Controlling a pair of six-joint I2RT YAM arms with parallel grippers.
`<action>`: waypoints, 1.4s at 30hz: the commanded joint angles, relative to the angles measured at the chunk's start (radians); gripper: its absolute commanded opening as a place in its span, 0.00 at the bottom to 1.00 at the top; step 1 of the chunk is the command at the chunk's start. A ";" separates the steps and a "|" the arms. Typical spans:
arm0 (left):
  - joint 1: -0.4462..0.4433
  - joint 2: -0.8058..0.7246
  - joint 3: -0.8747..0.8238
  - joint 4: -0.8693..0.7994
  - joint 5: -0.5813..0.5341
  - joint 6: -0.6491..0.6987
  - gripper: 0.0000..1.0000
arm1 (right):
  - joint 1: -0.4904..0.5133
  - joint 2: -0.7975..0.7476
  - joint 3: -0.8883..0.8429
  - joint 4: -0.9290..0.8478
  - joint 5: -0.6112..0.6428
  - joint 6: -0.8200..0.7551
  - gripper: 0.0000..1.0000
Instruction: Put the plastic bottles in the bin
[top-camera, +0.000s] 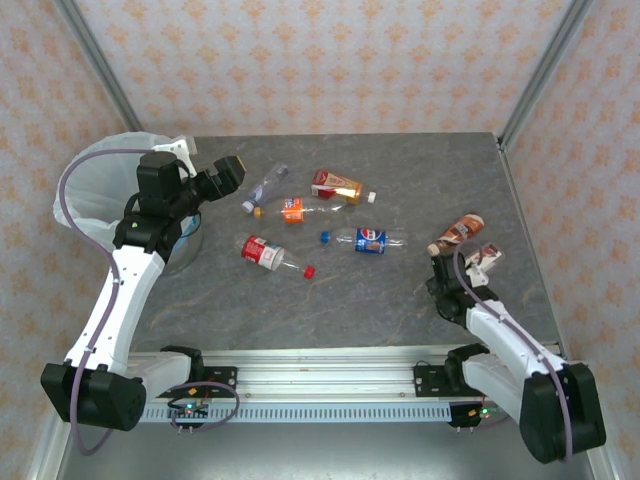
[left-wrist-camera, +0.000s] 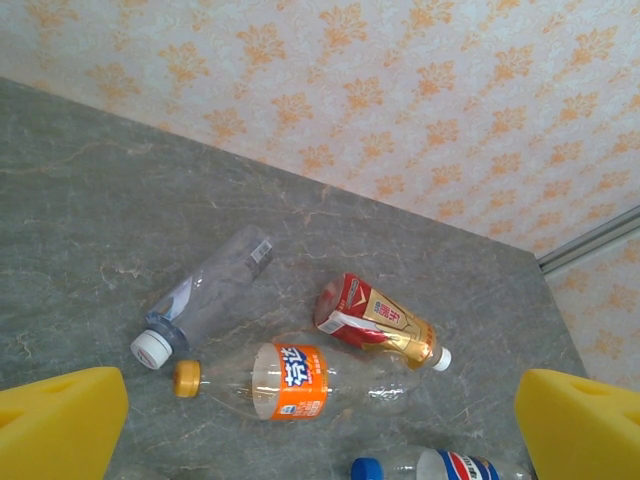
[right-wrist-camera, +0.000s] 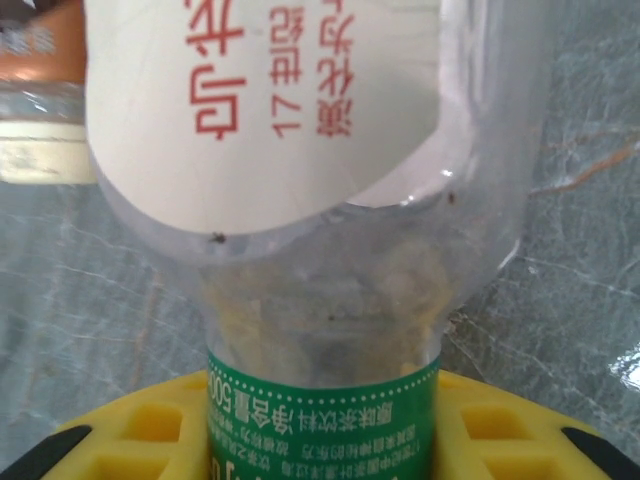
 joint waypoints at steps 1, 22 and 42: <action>-0.004 -0.013 -0.002 -0.002 -0.029 0.006 1.00 | 0.006 -0.074 -0.008 -0.002 0.074 -0.020 0.00; -0.065 0.050 -0.008 0.049 0.022 -0.055 1.00 | 0.108 -0.070 0.046 0.575 -0.468 -0.435 0.00; -0.297 0.265 0.007 0.312 0.264 -0.248 1.00 | 0.475 0.268 0.244 0.801 -0.593 -0.741 0.00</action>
